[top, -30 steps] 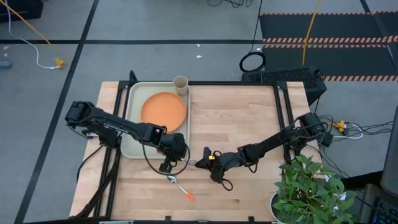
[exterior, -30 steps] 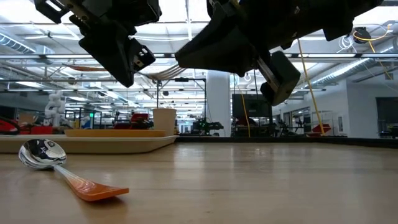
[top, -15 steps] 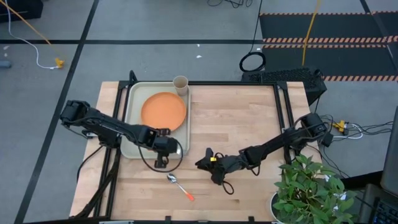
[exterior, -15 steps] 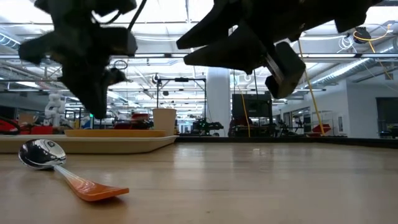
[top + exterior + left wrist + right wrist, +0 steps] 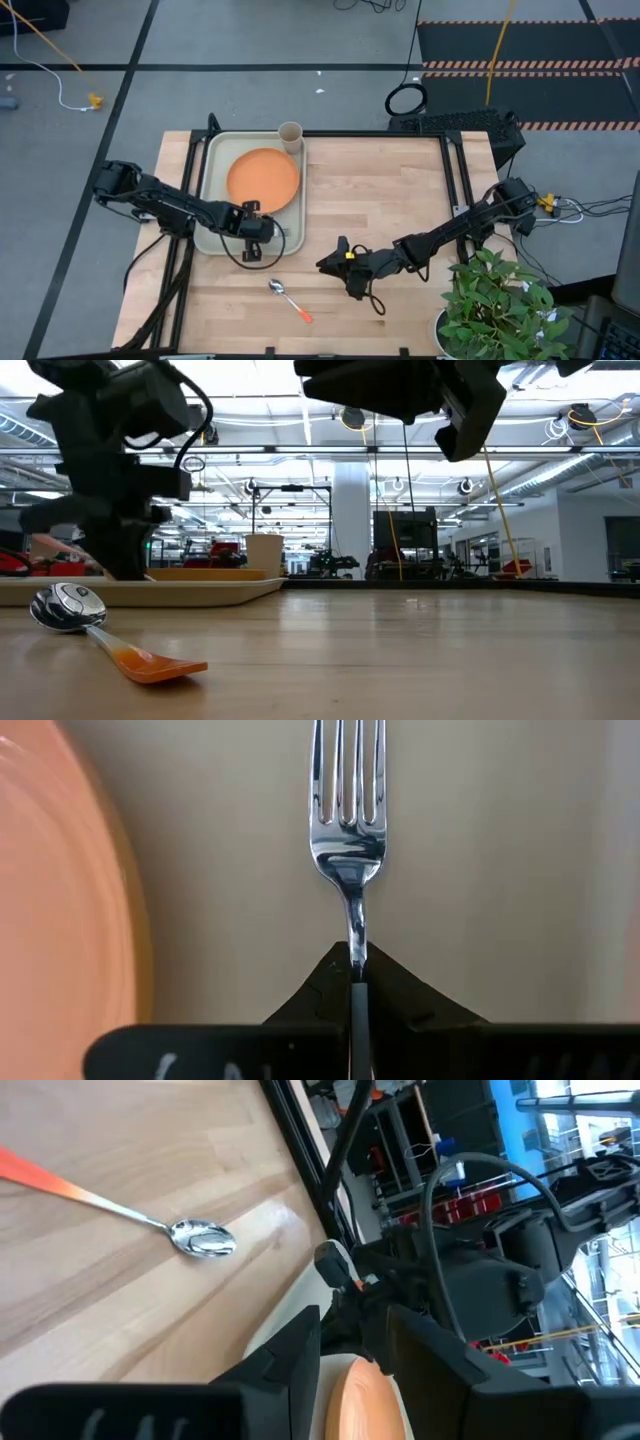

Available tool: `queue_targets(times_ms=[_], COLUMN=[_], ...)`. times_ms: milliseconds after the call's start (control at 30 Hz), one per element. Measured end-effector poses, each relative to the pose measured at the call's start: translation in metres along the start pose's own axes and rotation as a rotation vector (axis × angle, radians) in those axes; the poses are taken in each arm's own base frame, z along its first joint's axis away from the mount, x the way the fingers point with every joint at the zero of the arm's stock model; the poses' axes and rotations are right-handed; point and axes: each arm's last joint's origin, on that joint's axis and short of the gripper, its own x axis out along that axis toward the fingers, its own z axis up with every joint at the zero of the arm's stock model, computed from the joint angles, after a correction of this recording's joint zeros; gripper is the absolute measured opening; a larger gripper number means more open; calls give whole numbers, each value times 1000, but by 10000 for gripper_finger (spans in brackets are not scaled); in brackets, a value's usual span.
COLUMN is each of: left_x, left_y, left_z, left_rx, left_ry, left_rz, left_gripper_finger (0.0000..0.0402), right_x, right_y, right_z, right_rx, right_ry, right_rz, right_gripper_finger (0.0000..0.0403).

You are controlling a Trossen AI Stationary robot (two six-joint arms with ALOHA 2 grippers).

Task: Pick and place plate/cup/fork/spoon on tray
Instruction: Put the orange fork on the light brown tray

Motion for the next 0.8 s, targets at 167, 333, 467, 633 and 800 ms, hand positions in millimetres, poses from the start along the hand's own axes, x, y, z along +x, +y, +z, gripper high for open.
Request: queue_targets(times_ms=[167,333,467,633,800], left_x=[5,7,7,7,7], left_y=[8,16,19,21,21], left_z=[-2,-1,-1,-1,-1], left_rx=[18,45,80,109,139], left_ry=[-11,-8,-4,-1,-1], left_rz=[4,21,27,29,38], left_gripper_finger=[7,14,26,24,24], right_x=[0,0,0,0,0], right_y=[0,0,0,0,0], right_z=[-1,-1,-1,-1,-1], right_rx=[8,11,11,11,14], right_ry=[4,5,5,5,5], right_rz=[2,2,2,2,2], right_gripper_finger=[114,114,114,114,114])
